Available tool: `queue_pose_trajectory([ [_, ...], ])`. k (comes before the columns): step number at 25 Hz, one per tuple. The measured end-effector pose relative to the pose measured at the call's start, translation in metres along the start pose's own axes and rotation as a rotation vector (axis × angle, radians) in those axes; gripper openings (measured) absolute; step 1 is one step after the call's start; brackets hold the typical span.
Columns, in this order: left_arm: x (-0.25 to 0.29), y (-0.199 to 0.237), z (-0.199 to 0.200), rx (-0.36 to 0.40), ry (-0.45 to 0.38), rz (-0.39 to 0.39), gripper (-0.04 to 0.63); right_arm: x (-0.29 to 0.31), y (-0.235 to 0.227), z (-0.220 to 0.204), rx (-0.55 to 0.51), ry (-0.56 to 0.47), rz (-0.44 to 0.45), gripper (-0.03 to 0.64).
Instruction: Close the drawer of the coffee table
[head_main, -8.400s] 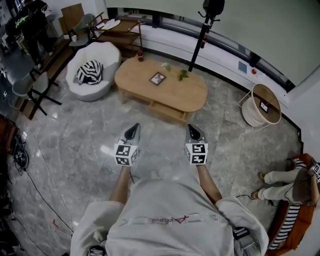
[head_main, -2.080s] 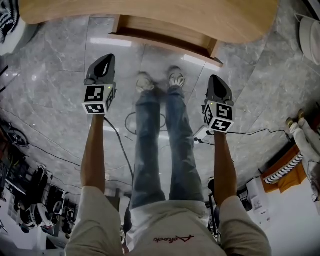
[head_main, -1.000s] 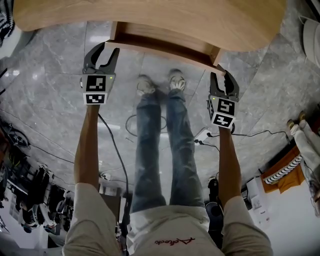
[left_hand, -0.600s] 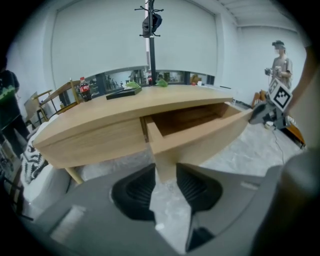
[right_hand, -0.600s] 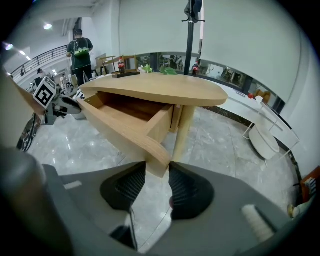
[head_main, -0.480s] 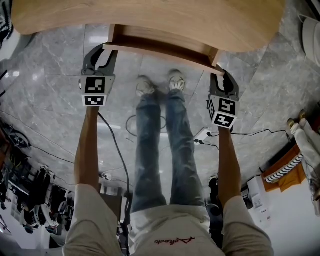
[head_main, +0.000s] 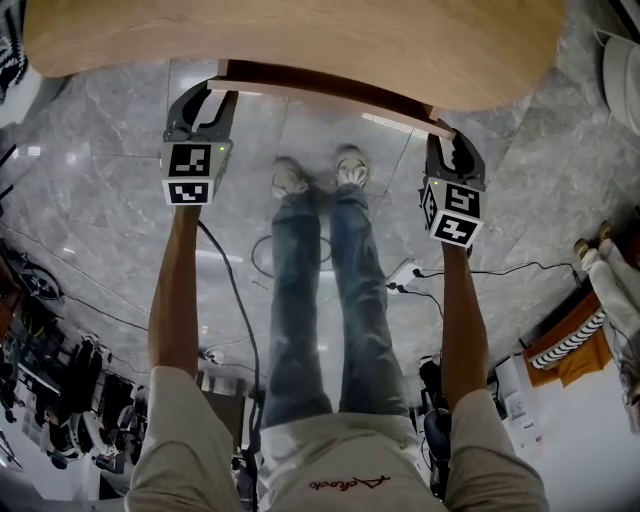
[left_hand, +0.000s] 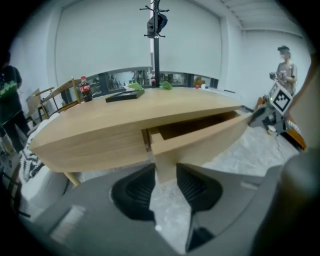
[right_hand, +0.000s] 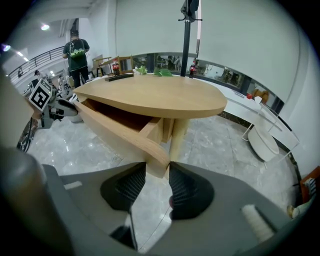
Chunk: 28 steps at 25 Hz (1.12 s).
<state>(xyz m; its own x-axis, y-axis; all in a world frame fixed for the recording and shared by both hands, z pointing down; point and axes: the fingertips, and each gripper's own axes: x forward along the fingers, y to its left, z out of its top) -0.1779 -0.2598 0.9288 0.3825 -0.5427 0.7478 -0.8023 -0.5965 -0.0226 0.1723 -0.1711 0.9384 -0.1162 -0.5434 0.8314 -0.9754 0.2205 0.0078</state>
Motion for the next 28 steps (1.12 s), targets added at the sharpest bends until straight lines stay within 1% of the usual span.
queue_pose_trajectory([
  [14,0.038,0.022,0.037,0.002,-0.024,0.022,0.129,0.029,-0.025,0.039,-0.011,-0.077,-0.021,0.153],
  [20,0.044,0.026,0.043,-0.05,-0.048,0.041,0.127,0.035,-0.03,0.048,-0.027,-0.101,-0.021,0.156],
  [24,0.042,0.025,0.045,-0.036,-0.054,0.043,0.127,0.033,-0.03,0.048,-0.047,-0.108,-0.017,0.156],
  [28,0.039,0.025,0.042,-0.035,-0.051,0.054,0.124,0.03,-0.03,0.048,-0.044,-0.114,-0.029,0.153],
])
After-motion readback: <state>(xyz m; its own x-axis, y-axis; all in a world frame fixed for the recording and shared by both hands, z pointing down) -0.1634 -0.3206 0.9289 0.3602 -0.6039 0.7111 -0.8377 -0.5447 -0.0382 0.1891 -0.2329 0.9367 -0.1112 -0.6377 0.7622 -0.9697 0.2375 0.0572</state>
